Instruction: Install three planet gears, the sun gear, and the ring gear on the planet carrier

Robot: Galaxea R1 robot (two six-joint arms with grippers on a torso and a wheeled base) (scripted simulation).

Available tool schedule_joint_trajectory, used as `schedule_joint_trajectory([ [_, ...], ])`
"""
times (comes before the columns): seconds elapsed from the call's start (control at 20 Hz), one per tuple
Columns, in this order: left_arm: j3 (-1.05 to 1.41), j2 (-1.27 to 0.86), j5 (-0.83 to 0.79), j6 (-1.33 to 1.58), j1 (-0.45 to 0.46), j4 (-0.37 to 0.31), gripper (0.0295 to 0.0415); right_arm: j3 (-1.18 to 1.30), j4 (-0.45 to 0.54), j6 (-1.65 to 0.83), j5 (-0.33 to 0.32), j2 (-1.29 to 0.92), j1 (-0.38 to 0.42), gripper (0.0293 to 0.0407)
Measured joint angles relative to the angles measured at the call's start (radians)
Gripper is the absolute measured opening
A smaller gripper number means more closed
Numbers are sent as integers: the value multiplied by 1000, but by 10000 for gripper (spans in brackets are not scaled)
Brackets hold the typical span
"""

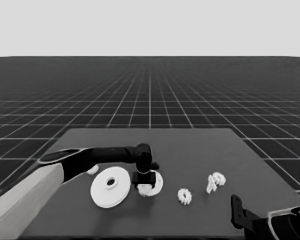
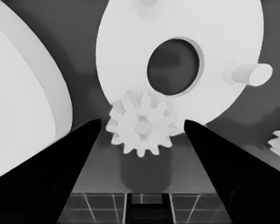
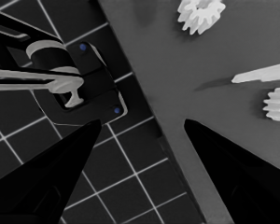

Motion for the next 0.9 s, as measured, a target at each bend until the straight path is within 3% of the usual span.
schedule_joint_trajectory([
  [0.2, 0, 0, 0, 0, 0, 0, 385, 0, 0, 0, 0, 0, 0, 385],
  [0.3, 77, -16, 29, -55, -106, -105, 385, 0, 0, 0, 0, 0, 0, 385],
  [0.4, 93, -18, 31, -67, -150, -147, 385, 0, 0, 0, 0, 0, 0, 385],
  [0.7, 97, -19, 31, -71, -170, -168, 385, 0, 0, 0, 0, 0, 0, 385],
  [0.8, 160, -441, -46, 356, -205, -217, 385, 0, 0, 0, 0, 0, 0, 385],
  [0.9, -72, -548, -74, 632, -213, -250, 385, 0, 0, 0, 0, 0, 0, 385],
])
